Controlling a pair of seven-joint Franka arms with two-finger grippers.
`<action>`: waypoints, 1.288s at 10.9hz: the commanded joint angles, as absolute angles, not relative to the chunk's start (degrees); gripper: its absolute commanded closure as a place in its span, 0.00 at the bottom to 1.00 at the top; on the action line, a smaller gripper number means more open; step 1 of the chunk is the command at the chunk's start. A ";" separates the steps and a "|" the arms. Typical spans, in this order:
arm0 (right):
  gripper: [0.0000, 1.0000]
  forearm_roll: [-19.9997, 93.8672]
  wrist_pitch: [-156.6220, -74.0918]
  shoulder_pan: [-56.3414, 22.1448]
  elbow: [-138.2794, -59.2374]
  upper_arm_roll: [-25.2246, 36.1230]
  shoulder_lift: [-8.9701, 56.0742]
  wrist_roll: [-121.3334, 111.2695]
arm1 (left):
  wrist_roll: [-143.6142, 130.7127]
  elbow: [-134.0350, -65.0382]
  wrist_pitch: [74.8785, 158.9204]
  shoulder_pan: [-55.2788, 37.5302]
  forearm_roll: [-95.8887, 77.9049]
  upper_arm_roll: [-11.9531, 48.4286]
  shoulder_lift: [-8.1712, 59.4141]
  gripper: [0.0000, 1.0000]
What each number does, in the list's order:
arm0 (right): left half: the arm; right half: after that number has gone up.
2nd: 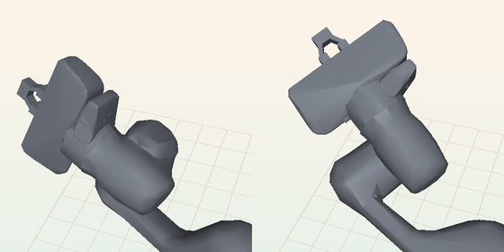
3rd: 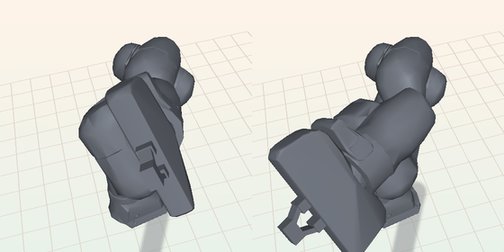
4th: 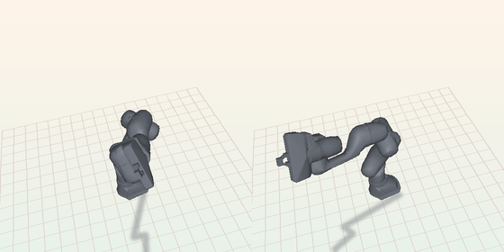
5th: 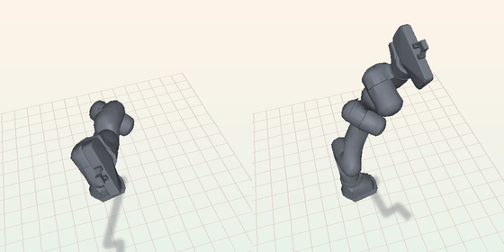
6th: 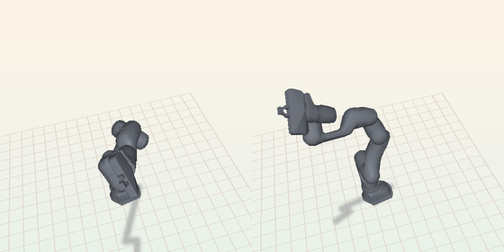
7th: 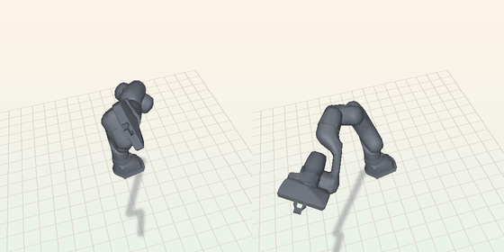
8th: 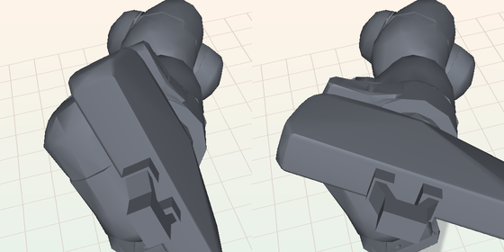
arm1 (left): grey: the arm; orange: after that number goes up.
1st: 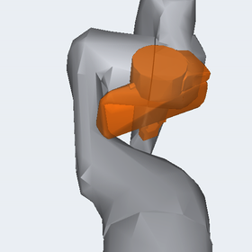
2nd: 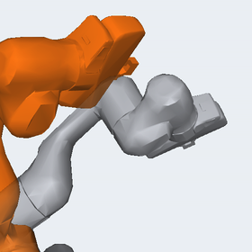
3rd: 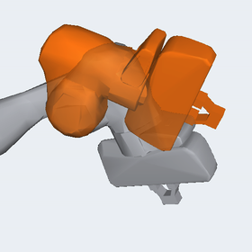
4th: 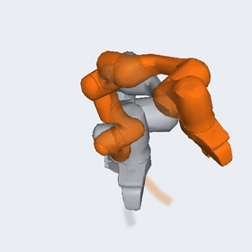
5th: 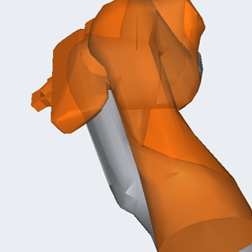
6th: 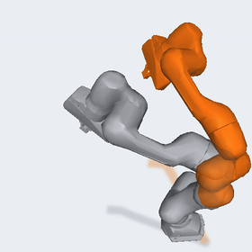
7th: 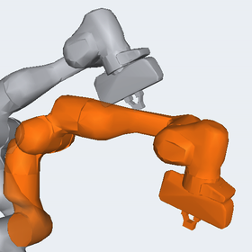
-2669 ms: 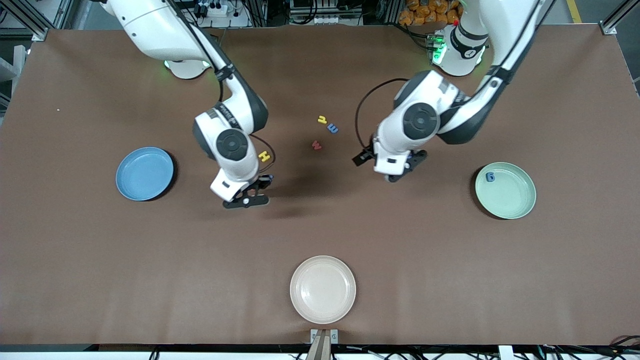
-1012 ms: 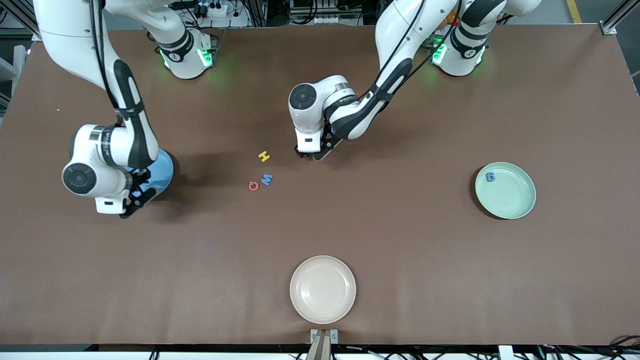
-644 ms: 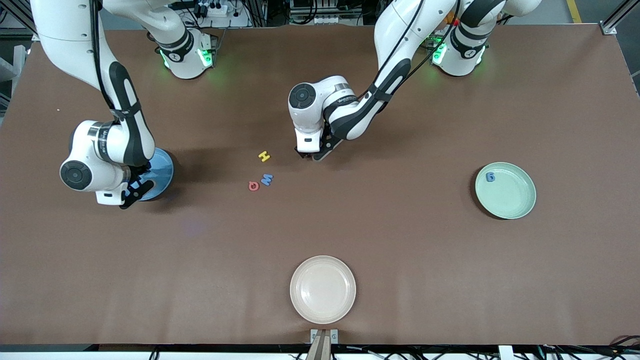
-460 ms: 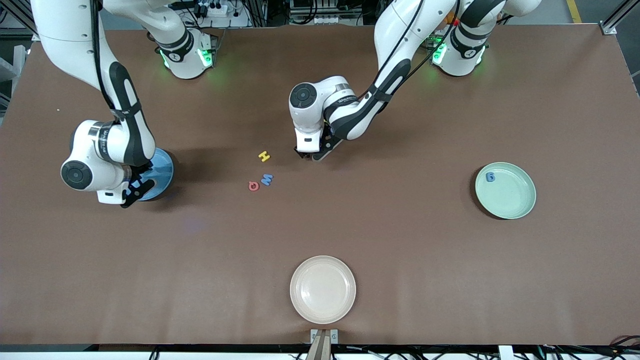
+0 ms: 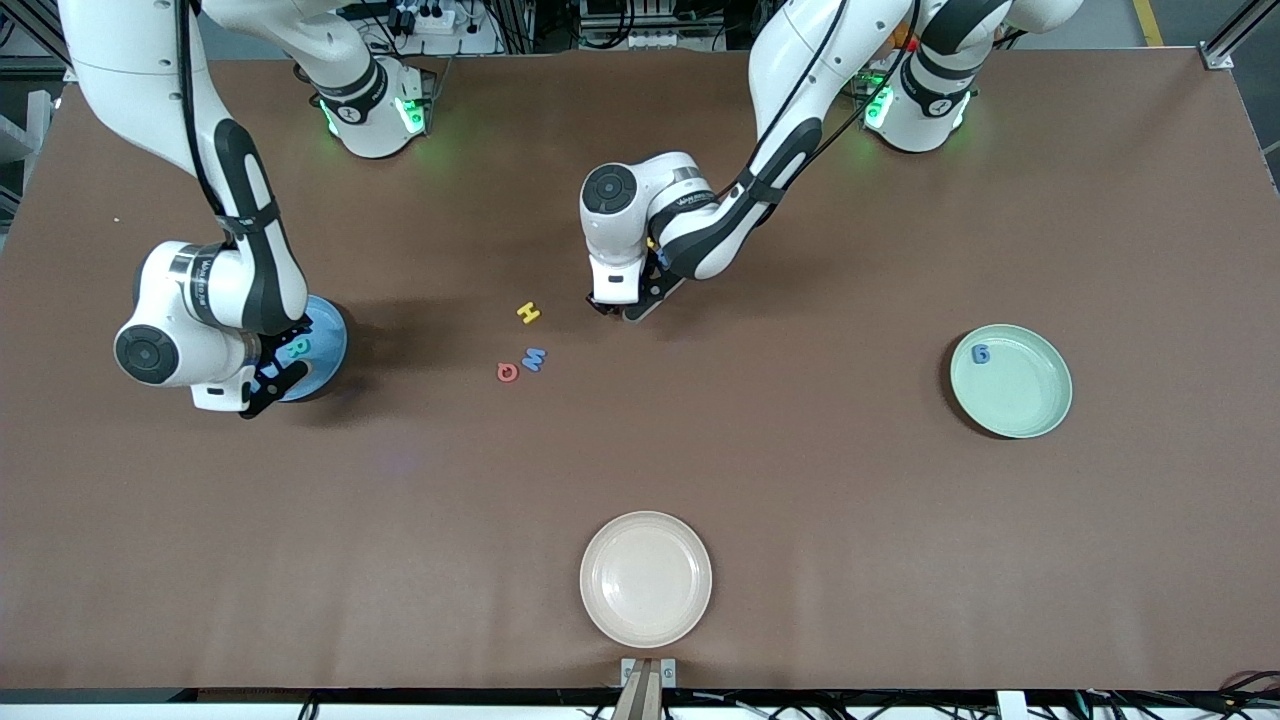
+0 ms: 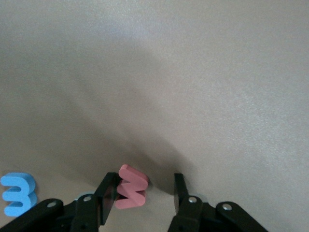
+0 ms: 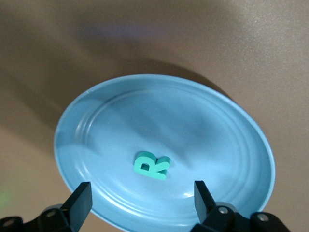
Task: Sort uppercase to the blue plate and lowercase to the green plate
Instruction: 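Release the teal R on the blue plate while the left gripper grasps the pink m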
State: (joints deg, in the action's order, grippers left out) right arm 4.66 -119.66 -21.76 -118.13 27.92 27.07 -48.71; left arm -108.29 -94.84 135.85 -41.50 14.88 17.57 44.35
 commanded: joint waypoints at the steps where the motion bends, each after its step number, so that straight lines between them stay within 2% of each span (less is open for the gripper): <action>1: 0.06 5.71 -116.02 -21.97 -115.59 27.77 25.75 -46.42 | -110.57 -95.98 136.32 -42.01 16.70 17.05 43.59 1.00; 4: 0.06 5.71 -115.49 -22.15 -113.30 27.69 25.66 -43.08 | -108.82 -96.06 135.80 -40.61 16.70 16.96 41.50 1.00; 8: 0.06 5.19 -103.12 -22.76 -103.82 27.16 24.70 -36.32 | -95.06 -95.54 130.54 -31.75 16.61 17.14 35.17 1.00; 11: 0.06 4.75 -101.79 -23.82 -101.35 25.76 22.15 -31.74 | -82.40 -95.54 126.23 -22.53 16.08 17.40 32.79 1.00; 14: 0.06 4.40 -101.34 -23.56 -97.22 25.14 21.89 -29.97 | -68.07 -95.71 125.51 -14.26 15.65 17.58 32.87 1.00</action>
State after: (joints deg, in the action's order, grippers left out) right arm 4.72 -102.45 -24.22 -99.29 25.77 22.70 -31.28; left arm -73.34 -94.41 125.98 -17.38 15.24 16.72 33.84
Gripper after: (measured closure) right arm 0.057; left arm 0.722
